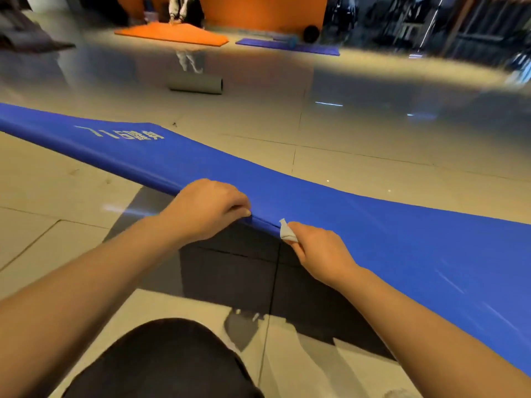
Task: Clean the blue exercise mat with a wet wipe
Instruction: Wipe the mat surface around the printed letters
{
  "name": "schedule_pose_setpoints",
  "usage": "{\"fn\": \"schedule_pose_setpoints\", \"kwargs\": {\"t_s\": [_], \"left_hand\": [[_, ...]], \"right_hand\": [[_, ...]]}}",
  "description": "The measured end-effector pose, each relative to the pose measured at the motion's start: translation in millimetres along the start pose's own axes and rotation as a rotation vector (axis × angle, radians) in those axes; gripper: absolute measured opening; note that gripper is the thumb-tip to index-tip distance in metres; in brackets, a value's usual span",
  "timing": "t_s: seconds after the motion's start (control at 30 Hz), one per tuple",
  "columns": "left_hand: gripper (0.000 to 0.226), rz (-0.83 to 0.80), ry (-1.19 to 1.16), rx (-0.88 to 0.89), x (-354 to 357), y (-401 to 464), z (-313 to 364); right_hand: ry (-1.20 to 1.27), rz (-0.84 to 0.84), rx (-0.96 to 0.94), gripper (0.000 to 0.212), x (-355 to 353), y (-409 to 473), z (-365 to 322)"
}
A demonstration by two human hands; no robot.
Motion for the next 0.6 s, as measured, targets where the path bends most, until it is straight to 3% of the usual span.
{"fn": "schedule_pose_setpoints", "kwargs": {"t_s": [0.07, 0.17, 0.23, 0.4, 0.6], "left_hand": [[0.03, 0.108, -0.01, 0.034, -43.4, -8.9, -1.6], [0.056, 0.32, 0.251, 0.007, -90.1, -33.6, -23.9], [0.063, 0.331, 0.347, -0.061, -106.5, -42.2, -36.1], [0.023, 0.478, 0.422, 0.03, -132.1, -37.5, -18.5], [0.027, 0.629, 0.508, 0.156, -125.3, -43.1, 5.9]], "right_hand": [[-0.021, 0.028, 0.028, 0.025, -26.5, -1.3, 13.2], [-0.045, 0.061, 0.059, 0.022, -51.6, -7.6, 26.9], [-0.063, 0.08, 0.052, 0.021, -60.5, -15.2, 29.7], [-0.052, 0.099, 0.051, 0.019, -70.7, -35.6, 33.6], [-0.045, -0.05, -0.001, 0.033, -24.5, -65.1, 32.4]]}}
Point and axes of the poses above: each hand's wrist, its own y-axis towards the middle knuckle, its own x-axis out of the palm, z = x × y, the point moved 9 cm from there along y, towards the middle knuckle, and after that the axes turned 9 degrees about -y, right-handed, at the moved point
